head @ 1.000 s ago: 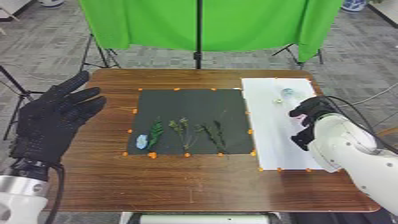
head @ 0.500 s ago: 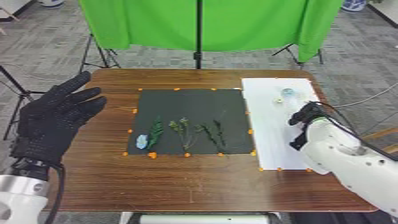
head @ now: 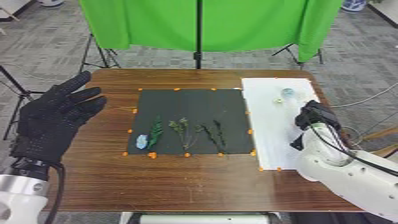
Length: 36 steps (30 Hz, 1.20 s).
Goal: Arrange flowers
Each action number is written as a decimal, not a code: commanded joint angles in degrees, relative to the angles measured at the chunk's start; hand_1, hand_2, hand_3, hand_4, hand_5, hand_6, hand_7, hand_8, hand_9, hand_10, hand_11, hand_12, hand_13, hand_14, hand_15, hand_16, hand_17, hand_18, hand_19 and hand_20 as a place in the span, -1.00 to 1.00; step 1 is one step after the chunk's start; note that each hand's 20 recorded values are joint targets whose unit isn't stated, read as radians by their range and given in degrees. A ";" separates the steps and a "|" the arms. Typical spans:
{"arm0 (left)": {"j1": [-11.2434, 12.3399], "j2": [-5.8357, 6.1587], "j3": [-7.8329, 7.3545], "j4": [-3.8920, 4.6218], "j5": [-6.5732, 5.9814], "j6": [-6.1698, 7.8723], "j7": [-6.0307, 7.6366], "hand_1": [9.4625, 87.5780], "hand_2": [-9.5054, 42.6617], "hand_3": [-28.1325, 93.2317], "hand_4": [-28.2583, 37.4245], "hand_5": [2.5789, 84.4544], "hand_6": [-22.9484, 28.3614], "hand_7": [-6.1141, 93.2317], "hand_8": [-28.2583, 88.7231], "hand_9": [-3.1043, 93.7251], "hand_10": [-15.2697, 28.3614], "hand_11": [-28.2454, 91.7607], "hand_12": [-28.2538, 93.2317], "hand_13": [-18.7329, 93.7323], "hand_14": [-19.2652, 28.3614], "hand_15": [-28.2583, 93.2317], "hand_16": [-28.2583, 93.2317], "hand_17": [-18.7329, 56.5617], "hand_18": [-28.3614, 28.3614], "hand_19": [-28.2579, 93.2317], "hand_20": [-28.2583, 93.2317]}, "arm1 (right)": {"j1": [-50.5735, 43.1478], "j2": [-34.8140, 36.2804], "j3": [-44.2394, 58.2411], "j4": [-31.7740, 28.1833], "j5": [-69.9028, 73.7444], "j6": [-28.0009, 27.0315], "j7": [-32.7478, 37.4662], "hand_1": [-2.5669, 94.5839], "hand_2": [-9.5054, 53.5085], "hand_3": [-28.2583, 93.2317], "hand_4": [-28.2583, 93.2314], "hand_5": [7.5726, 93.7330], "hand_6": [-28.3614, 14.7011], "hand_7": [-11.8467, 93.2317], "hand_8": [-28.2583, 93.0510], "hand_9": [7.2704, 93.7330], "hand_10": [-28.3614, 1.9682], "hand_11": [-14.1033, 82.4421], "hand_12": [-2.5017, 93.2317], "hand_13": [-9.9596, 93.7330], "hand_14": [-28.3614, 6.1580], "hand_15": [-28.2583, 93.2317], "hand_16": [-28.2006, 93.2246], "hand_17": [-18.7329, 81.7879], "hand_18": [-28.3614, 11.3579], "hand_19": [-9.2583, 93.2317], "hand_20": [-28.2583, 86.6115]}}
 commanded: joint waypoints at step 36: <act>-20.16 9.21 9.12 4.45 0.73 -7.37 -0.16 -0.66 -0.34 0.74 -0.96 -0.18 0.29 -0.59 -0.68 -0.30 0.66 -0.03 -0.37 -0.26 0.98 0.34 -0.72 -0.71 0.91 0.49 -0.30 | 39.39 -42.57 -36.08 10.55 31.20 -1.59 -20.35 0.20 -1.00 0.53 -1.00 0.77 0.72 -0.51 -0.60 1.00 0.64 -0.50 -0.41 0.76 0.56 0.53 -0.22 -0.03 -0.28 0.90 -0.32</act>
